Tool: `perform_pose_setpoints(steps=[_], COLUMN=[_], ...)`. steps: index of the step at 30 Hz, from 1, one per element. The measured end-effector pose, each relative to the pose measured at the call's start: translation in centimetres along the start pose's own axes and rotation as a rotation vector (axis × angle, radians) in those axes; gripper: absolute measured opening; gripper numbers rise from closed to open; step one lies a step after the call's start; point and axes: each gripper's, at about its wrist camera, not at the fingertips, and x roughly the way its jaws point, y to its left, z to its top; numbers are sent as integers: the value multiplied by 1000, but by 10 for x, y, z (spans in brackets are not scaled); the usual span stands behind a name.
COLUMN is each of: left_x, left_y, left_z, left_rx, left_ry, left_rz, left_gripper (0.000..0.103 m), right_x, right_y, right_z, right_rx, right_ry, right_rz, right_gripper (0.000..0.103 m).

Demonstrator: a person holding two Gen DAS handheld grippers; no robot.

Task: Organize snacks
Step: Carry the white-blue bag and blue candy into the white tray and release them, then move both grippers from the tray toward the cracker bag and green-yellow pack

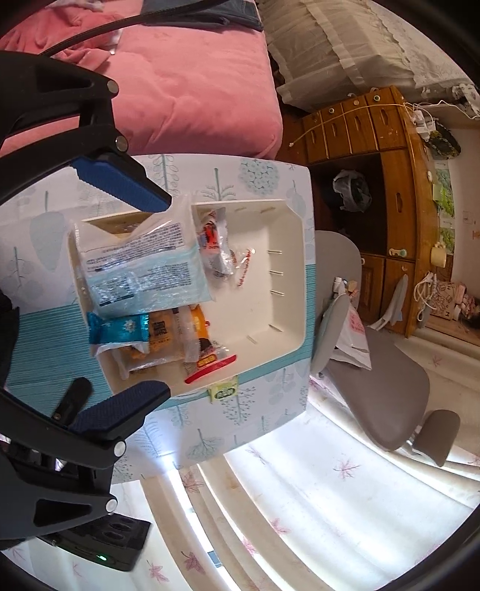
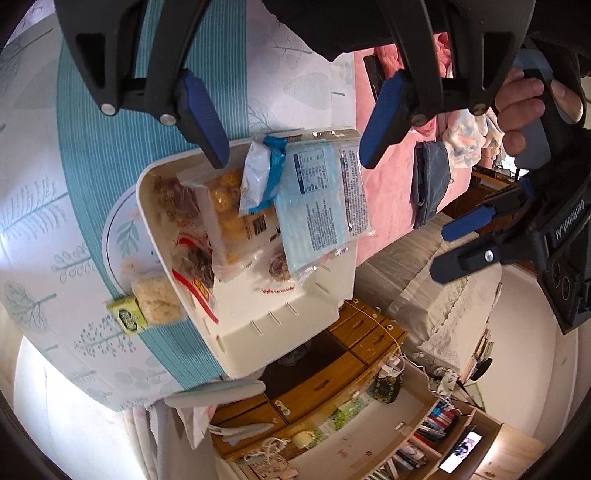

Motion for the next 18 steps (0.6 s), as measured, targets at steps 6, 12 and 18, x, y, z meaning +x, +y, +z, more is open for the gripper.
perform_pose_setpoints(steps=[6, 12, 18], left_x=[-8, -10, -4], left_y=[-17, -37, -69], left_z=[-18, -38, -59], left_rx=[-74, -192, -294], left_ry=[7, 21, 20], left_rz=[22, 16, -20], left_gripper=[92, 92, 92], right_x=[-12, -35, -60], right_y=[-8, -17, -32], right_z=[7, 17, 26], right_rx=[-60, -148, -254], right_ry=[53, 94, 124], right_rz=[17, 19, 2], right_gripper=[74, 74, 74])
